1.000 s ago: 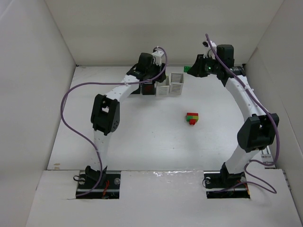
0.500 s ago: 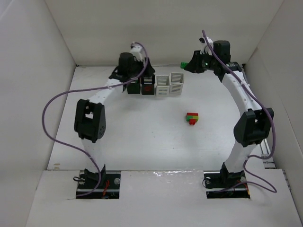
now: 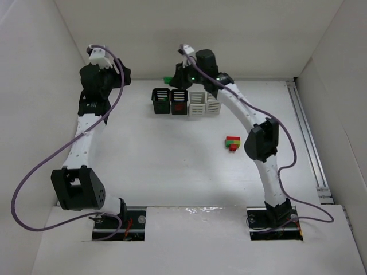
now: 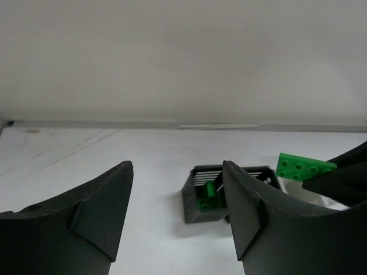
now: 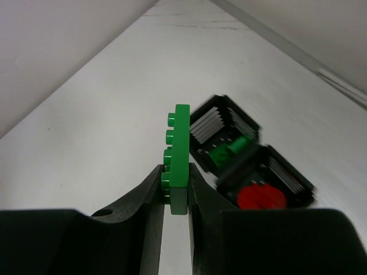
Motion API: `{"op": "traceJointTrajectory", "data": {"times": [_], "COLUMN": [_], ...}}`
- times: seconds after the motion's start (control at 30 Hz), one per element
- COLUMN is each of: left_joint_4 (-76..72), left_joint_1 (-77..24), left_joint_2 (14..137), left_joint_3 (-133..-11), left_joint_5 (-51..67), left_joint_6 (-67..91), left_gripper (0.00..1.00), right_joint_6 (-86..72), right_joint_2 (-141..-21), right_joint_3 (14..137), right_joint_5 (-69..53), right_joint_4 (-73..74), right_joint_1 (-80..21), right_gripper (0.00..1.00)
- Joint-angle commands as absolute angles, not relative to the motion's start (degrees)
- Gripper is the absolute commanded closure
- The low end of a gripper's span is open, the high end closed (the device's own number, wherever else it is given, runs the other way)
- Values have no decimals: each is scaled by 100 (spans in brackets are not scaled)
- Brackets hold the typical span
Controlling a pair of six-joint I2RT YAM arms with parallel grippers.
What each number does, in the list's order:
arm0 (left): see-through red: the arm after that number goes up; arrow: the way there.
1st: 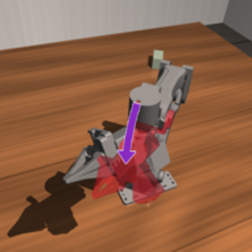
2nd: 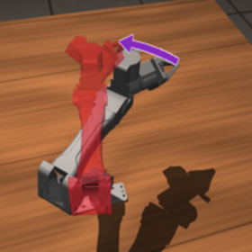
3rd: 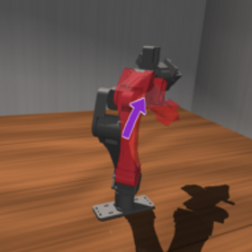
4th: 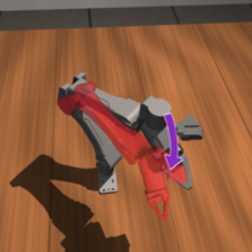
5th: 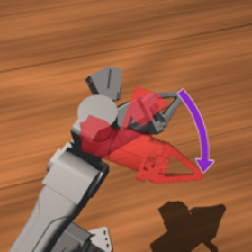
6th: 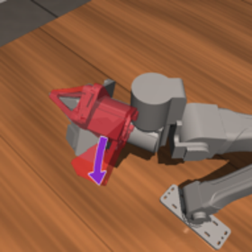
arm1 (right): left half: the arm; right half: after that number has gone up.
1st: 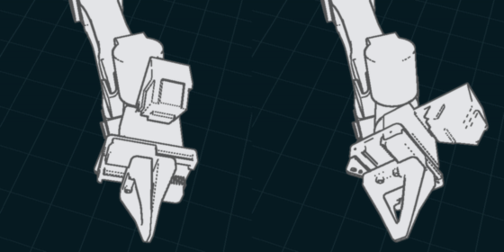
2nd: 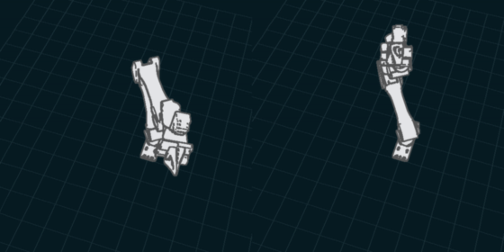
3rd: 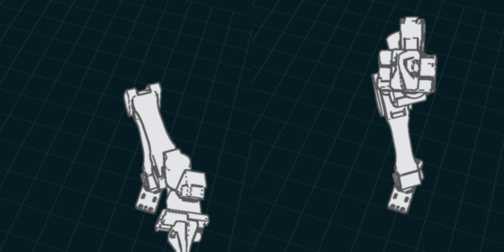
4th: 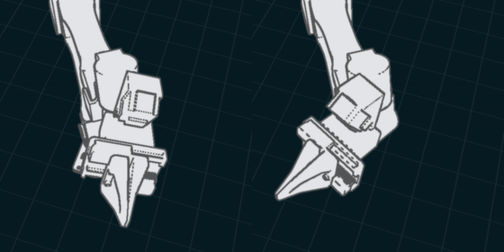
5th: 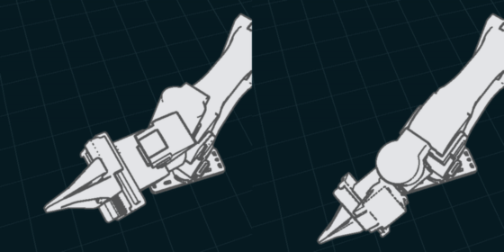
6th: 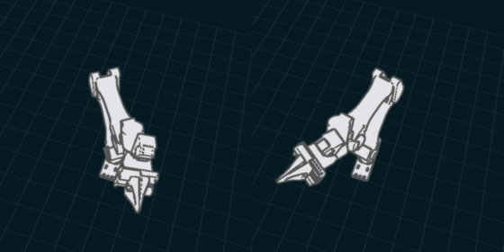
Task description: Sort the legos into containers by color
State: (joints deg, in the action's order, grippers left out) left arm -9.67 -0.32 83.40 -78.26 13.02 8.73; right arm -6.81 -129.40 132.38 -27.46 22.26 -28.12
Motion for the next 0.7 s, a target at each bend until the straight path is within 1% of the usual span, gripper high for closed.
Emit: {"op": "traceJointTrajectory", "data": {"times": [0.0, 0.17, 0.3, 0.4, 0.57, 0.67], "left_joint_4": [-650, -650, -650, -703, -756, -809], "left_joint_1": [263, 396, 448, 448, 448, 448], "left_joint_2": [7999, 7340, 7128, 7075, 7075, 7128], "left_joint_3": [-7254, -6759, -6540, -6486, -6373, -6372], "left_joint_5": [1335, 1388, 1389, 1389, 1441, 1494], "left_joint_6": [729, 493, 439, 439, 500, 501], "left_gripper": [40, 39, 39, 39, 39, 37], "right_joint_6": [-606, -554, -554, -554, -229, -176], "right_joint_2": [-13392, -13842, -14264, -14457, -14581, -14581], "right_joint_3": [13868, 13948, 14361, 14563, 14634, 14529], "right_joint_5": [-2356, -1672, -715, -257, 123, 123], "right_joint_4": [1775, 1258, 1134, 1011, 1011, 1011], "right_joint_1": [-3251, -3560, -3744, -3744, -3928, -3929], "right_gripper": [100, 100, 100, 100, 100, 100]}}
